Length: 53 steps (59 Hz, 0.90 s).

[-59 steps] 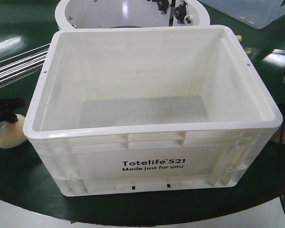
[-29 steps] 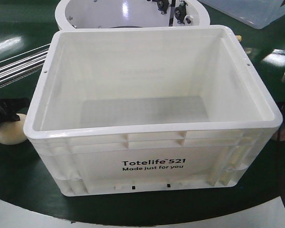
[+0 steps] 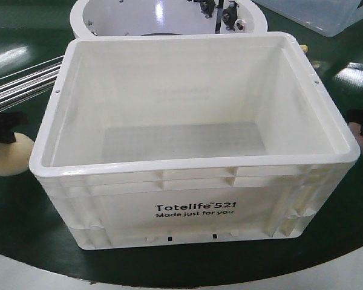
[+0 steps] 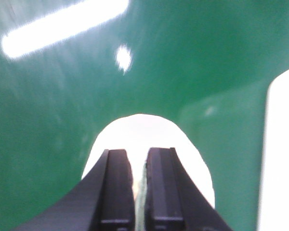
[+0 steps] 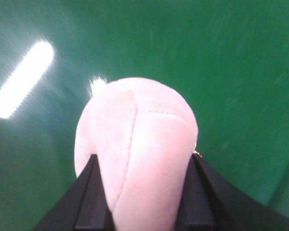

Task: Place moving items into box and shelve
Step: 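Lift both balls over the crate and release them inside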

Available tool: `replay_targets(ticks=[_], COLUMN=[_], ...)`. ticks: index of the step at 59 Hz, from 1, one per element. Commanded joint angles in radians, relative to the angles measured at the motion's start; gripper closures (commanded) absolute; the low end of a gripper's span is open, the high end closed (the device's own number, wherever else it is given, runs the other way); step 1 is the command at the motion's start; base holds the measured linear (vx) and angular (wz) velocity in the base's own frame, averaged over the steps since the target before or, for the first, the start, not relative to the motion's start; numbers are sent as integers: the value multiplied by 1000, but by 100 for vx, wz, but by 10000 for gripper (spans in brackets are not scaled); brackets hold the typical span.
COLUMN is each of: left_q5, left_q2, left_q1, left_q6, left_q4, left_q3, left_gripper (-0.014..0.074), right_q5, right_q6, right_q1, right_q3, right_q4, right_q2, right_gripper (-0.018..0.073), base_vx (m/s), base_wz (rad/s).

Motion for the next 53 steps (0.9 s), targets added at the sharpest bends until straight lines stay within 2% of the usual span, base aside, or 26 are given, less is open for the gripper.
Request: replay_targets(ticks=[1,16,23,28,32,44,48,53], left_q5=[-59,-109,-134,-126,-109,-54,-21,29], left_q2=[-120,-349,-443,-483,-489,-436,-403,-356], left_q1=[-7,-7,-17,-48,-81,-189,-223,-261], left_q6=[0,0,6,37,105,384,462,514], left_q4=[-21,-42,-124,-214,-303,-639,-726,-792], left_q3=[-24,-25,-26,-53,-91,-231,-251,-256], left_gripper=[600,600,600,600,600,600,600,600], right_q5=[-75,-97,-94,-94,-95,-118,-120,-123], right_q6=[-3,-36,-36,-38,-41,-84,-84,-84], right_q1=[-2,-2,6,49,117,411,495,589], right_q3=[-27,-109,-180,-229,-264,-286,-286,-286], right_q4=[-16,-12,19,46,61,61,61,56], right_q2=[-130,-326,-376,-390,-390,-361,-342,-307], right_gripper=[568,567,565,566,566,566,566,566], base_vx=[0,0,0,0,0,0,0,0], base_wz=[0,0,0,0,0,0,0,0])
